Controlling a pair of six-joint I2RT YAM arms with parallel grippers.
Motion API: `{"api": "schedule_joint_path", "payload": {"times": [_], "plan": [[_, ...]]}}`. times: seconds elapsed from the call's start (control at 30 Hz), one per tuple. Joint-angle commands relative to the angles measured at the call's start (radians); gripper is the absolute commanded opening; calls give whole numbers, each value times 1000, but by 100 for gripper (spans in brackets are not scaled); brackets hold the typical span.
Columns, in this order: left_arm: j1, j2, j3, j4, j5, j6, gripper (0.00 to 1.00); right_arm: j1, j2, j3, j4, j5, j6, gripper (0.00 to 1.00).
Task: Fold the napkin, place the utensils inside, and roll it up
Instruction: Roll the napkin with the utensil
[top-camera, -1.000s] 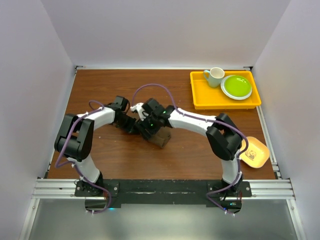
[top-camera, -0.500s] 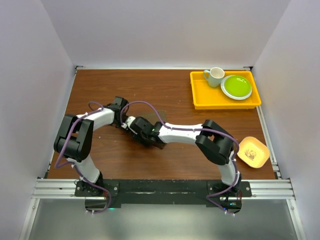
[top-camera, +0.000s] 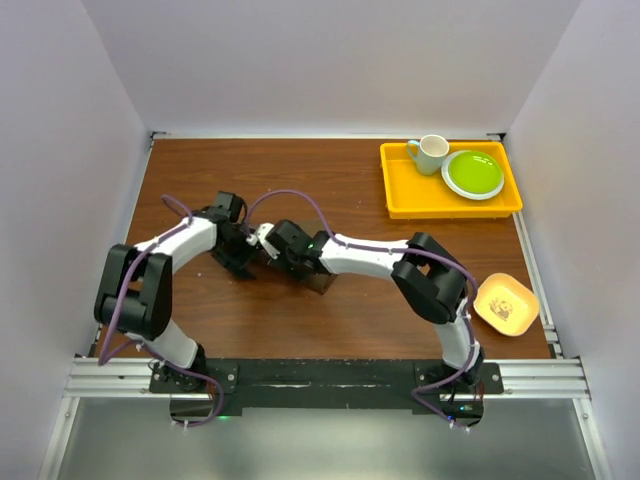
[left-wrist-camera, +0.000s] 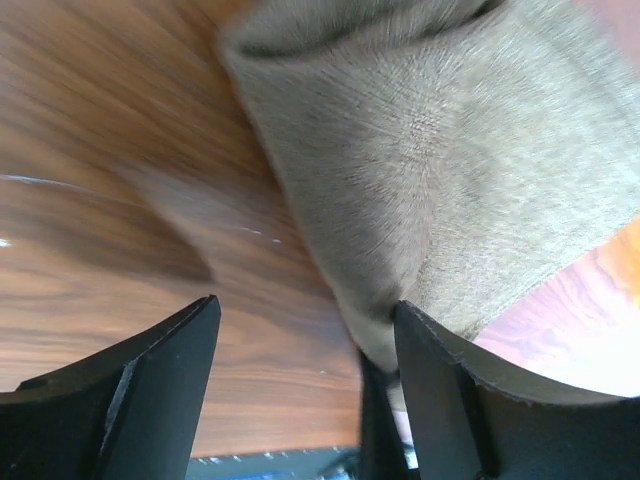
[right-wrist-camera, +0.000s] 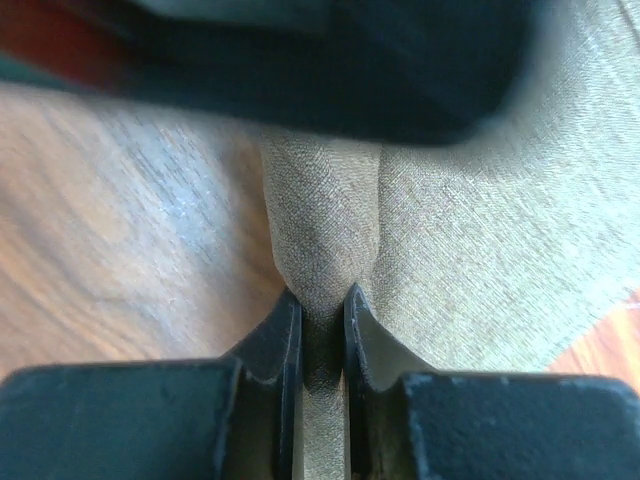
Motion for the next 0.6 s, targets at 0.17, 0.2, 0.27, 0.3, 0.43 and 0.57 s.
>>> {"api": "schedule_joint_path", "payload": {"times": [0.17, 0.2, 0.27, 0.3, 0.43, 0.57], "plan": [[71, -233, -112, 122, -17, 196, 76, -228, 33, 10, -74, -725, 196, 0], [71, -259, -125, 157, 0, 199, 76, -258, 70, 22, -89, -774, 206, 0], [68, -257, -141, 220, 49, 199, 79, -288, 99, 42, -85, -886, 249, 0], [60, -245, -142, 233, 62, 199, 79, -318, 117, 47, -77, -926, 268, 0], [23, -188, -146, 349, 141, 184, 79, -377, 225, 83, -88, -1084, 337, 0], [-1, -90, -109, 374, 158, 170, 77, -410, 236, 48, -8, -1124, 397, 0]]}}
